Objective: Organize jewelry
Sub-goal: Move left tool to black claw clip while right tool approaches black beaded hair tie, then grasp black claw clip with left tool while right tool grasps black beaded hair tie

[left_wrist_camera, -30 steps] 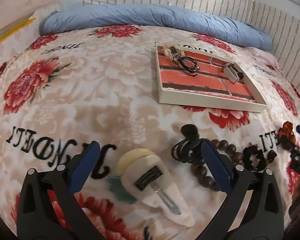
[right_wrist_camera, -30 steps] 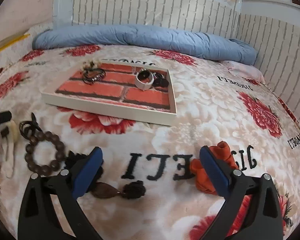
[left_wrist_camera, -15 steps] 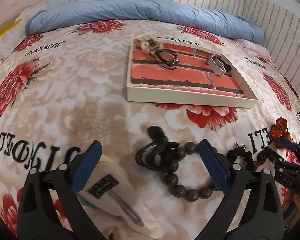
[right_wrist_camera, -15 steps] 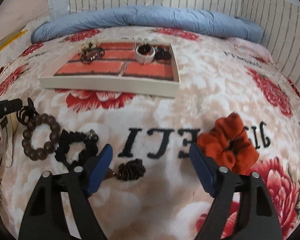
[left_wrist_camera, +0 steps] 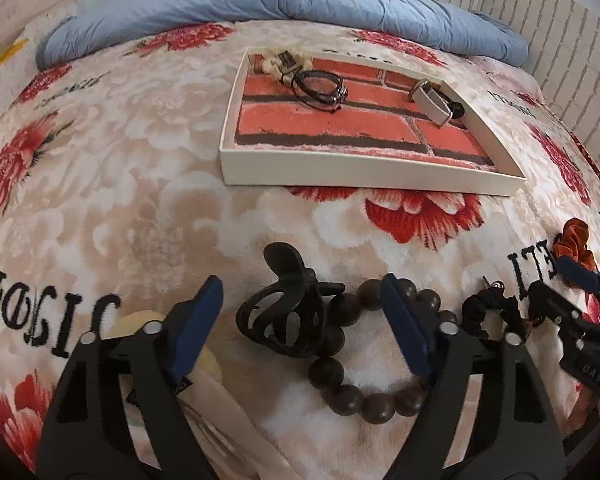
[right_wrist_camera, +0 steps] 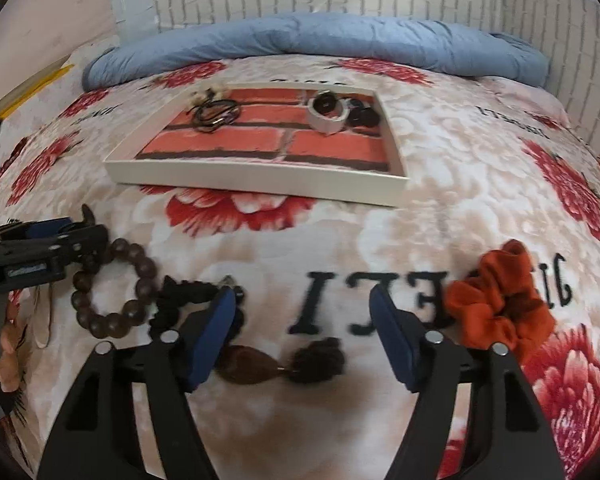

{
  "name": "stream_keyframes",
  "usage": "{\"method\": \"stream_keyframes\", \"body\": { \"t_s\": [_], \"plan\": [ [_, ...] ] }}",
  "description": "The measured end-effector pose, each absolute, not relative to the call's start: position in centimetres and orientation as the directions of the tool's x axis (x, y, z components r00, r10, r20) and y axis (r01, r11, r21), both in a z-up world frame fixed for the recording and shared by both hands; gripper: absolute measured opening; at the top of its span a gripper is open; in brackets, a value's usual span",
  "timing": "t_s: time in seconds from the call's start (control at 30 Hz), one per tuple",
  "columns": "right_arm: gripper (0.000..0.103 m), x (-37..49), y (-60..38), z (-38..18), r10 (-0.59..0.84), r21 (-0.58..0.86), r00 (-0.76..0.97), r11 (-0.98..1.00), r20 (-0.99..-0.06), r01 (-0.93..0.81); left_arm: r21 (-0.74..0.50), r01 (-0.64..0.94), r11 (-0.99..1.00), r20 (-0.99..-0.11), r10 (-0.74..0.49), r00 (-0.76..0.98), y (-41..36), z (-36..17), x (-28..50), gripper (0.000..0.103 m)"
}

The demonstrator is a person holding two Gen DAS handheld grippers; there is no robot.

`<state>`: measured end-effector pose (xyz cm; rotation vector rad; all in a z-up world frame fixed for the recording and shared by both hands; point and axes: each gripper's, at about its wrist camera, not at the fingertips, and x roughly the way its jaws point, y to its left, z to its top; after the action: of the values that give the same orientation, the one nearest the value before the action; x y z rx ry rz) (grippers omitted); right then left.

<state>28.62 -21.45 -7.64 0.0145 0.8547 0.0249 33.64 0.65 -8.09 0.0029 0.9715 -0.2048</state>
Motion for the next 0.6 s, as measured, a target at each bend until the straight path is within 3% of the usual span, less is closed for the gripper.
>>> {"method": "stream_keyframes", "body": {
  "t_s": [0.3, 0.6],
  "plan": [
    [0.057, 29.3, -19.3, -9.0, 0.026, -0.009, 0.621, 0.999, -0.784, -0.054, -0.096, 0.165, 0.982, -0.822, -0.172, 0.543, 1.4, -8.8, 34.5, 0.069],
    [0.036, 30.3, -18.7, -9.8, 0.058, 0.017, 0.598, 0.997, -0.800, -0.073, -0.128, 0.197, 0.972, -0.822, -0.215, 0.527, 1.4, -8.8, 34.9, 0.049]
  ]
}}
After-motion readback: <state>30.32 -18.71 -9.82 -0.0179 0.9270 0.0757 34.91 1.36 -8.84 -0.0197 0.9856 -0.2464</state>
